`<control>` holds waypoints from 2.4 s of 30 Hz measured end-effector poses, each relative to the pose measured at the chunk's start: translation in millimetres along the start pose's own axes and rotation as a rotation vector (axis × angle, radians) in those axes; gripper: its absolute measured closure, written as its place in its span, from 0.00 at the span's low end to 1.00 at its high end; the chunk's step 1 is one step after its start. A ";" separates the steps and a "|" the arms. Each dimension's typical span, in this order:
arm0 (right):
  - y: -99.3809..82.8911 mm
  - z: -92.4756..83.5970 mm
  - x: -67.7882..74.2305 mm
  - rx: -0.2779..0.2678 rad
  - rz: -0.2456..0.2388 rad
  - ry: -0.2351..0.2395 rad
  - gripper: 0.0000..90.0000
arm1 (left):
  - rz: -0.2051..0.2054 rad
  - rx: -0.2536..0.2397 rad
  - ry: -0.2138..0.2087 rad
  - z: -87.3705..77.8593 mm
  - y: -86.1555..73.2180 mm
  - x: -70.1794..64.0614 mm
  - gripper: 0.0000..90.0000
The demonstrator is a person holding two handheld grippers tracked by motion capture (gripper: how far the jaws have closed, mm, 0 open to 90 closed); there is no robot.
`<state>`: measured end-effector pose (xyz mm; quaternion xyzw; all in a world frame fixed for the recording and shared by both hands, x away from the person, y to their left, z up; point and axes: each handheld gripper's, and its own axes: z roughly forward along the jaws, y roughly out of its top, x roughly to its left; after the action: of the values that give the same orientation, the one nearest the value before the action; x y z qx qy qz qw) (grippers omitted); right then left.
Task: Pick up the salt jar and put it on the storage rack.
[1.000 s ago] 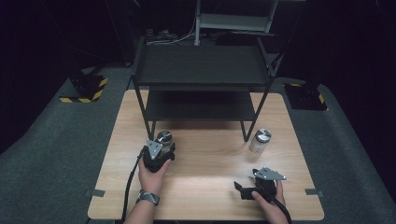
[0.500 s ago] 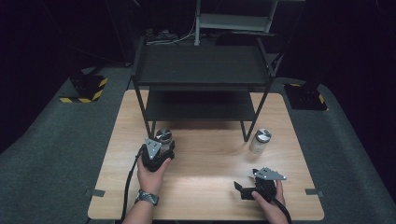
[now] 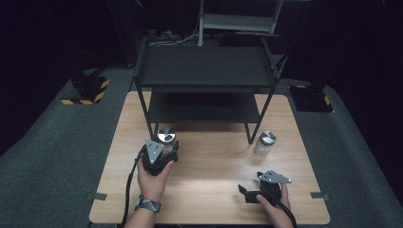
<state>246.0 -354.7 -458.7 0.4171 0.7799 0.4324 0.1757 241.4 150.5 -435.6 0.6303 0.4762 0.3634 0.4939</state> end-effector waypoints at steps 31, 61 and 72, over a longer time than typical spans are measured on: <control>-0.7 -0.3 -1.2 -0.004 0.011 0.001 0.01 | 0.005 -0.109 -0.028 -37.6 55.1 -12.9 0.34; -1.6 -0.9 -1.5 -0.009 0.006 0.005 0.01 | 0.013 -0.192 -0.029 -47.6 103.1 -22.4 0.34; -2.6 -1.5 -1.6 -0.014 0.009 0.004 0.01 | 0.023 -0.217 -0.031 -47.9 118.4 -26.0 0.34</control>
<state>244.7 -357.5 -460.2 0.4186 0.7752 0.4395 0.1752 218.2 131.8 -308.7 0.5840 0.4189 0.4089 0.5624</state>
